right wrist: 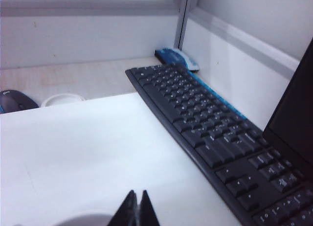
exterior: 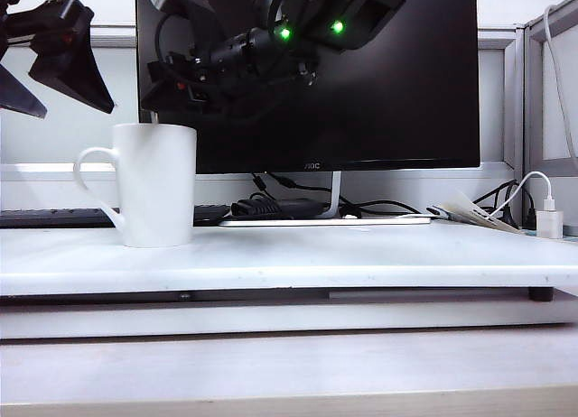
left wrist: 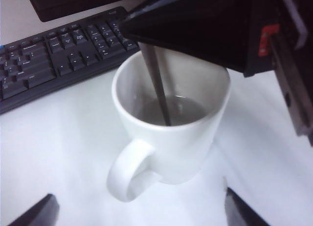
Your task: Pick up a spoon and stir the liquid in the cup.
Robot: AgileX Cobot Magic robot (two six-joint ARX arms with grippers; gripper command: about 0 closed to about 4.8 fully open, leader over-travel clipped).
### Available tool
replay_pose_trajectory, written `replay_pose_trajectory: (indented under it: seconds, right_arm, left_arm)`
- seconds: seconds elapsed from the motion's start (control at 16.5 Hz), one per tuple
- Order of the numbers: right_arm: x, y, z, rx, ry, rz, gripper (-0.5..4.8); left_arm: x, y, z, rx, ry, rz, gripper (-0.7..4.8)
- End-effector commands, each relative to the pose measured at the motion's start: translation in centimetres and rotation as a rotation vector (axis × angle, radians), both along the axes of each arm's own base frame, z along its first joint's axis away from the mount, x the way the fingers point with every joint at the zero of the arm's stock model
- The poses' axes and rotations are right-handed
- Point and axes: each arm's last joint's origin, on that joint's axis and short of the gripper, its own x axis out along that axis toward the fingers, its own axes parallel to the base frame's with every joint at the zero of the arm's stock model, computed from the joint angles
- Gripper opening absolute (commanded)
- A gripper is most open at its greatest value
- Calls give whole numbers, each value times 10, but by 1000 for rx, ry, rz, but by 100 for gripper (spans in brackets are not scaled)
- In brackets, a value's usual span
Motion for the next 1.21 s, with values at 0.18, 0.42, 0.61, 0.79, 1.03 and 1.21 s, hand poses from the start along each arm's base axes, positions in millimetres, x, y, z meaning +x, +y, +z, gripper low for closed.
replay_pose_trajectory:
  seconds: [0.18, 0.42, 0.61, 0.79, 1.03, 1.21]
  right_arm:
    - [-7, 2, -2, -13, 57, 144, -6]
    - [-5, -3, -12, -122, 137, 7, -6]
    - [0, -5, -6, -102, 61, -143, -6]
    - [-1, -2, 8, 4, -21, -42, -6]
    - [-7, 1, 6, 23, 57, 163, -6]
    - [-12, -4, 7, -42, 124, 139, -6]
  left_arm:
    - [0, 0, 3, -2, -20, 1, 479]
    - [0, 0, 3, -2, -21, 1, 479]
    - [0, 0, 3, -2, -20, 1, 479]
    - [0, 0, 3, -2, -21, 1, 479]
    - [0, 0, 3, -2, -21, 1, 479]
    - [0, 0, 3, -2, -22, 1, 479]
